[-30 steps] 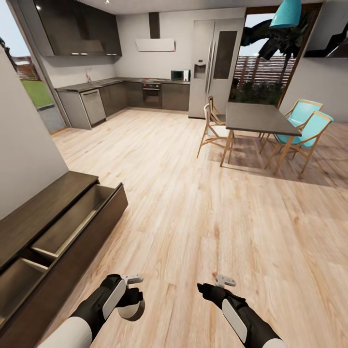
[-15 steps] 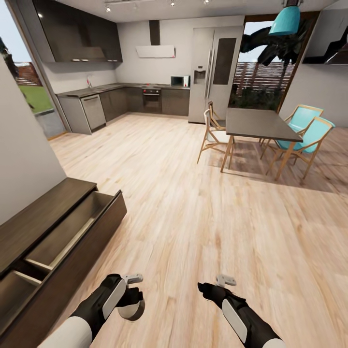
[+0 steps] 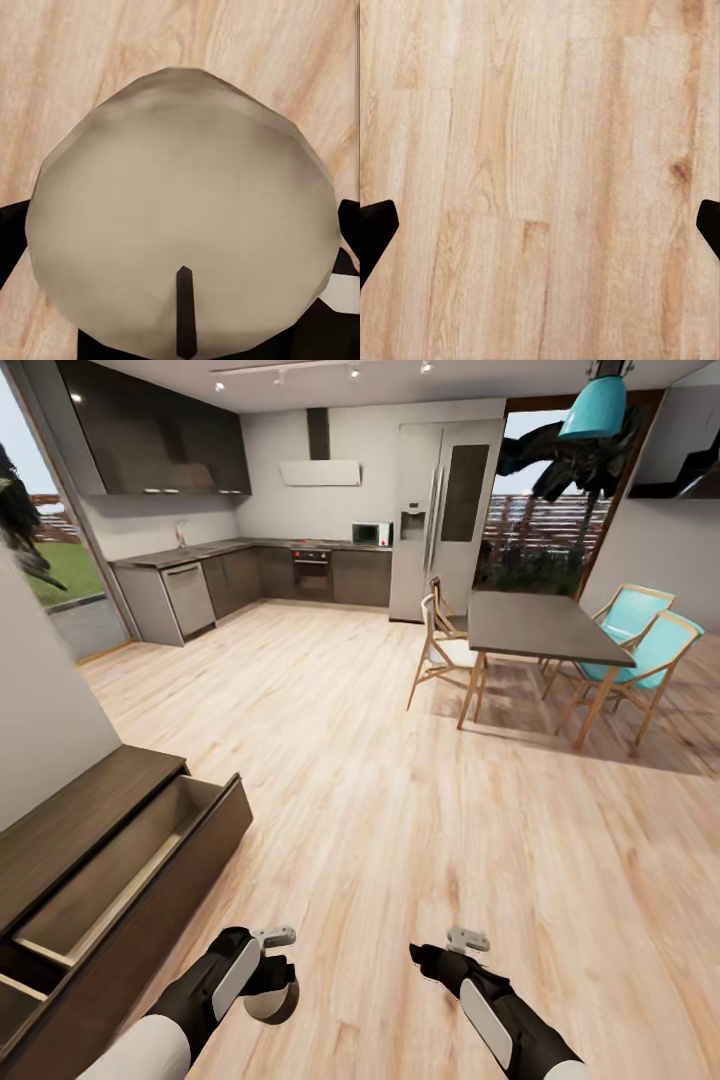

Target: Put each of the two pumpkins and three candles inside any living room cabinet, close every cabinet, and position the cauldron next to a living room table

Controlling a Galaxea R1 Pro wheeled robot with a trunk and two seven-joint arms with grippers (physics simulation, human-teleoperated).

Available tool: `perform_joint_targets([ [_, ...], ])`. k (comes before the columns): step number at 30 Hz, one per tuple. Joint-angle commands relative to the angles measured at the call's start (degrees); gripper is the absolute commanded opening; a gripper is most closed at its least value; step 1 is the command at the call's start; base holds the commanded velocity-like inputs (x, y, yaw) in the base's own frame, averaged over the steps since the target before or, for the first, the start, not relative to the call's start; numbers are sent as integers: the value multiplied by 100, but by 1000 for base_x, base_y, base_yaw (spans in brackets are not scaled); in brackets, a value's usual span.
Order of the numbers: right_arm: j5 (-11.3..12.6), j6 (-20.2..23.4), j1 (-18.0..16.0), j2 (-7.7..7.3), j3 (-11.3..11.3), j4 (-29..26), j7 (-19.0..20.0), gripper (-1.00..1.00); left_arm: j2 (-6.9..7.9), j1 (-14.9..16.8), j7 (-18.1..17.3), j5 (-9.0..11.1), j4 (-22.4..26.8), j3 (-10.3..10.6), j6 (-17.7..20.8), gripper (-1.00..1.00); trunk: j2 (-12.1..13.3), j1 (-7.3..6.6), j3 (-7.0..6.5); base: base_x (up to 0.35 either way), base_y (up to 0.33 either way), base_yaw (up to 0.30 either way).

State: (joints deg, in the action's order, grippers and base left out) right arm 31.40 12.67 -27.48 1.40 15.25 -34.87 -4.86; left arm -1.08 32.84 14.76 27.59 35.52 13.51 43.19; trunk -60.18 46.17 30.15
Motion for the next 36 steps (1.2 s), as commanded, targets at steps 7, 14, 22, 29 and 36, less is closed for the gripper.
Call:
perform_joint_targets([
  [7, 50, 16, -3, 5, 31, -11, -57, 100, 3, 3, 53, 62, 8, 20, 14, -100, -4, 4, -36, 323, -112, 87],
  [14, 50, 9, -3, 7, 31, -11, -56, 100, -5, 3, 53, 62, 8, 25, 14, -100, -4, 4, -68, 322, -113, 21],
  [22, 36, 21, -3, 9, 31, -19, -66, 100, -50, 3, 61, 41, 8, 29, 7, -100, -4, 4, -142, 322, -113, 41],
  [29, 20, 30, -3, 16, 39, -26, -377, 100, -73, 3, 67, 38, 8, 29, 6, -100, -4, 4, -197, 318, -146, 184],
  [36, 0, 17, -3, 11, 43, -29, -737, 100, -76, 3, 71, 43, 8, 29, 6, -100, -4, 4, -245, 299, -201, 215],
])
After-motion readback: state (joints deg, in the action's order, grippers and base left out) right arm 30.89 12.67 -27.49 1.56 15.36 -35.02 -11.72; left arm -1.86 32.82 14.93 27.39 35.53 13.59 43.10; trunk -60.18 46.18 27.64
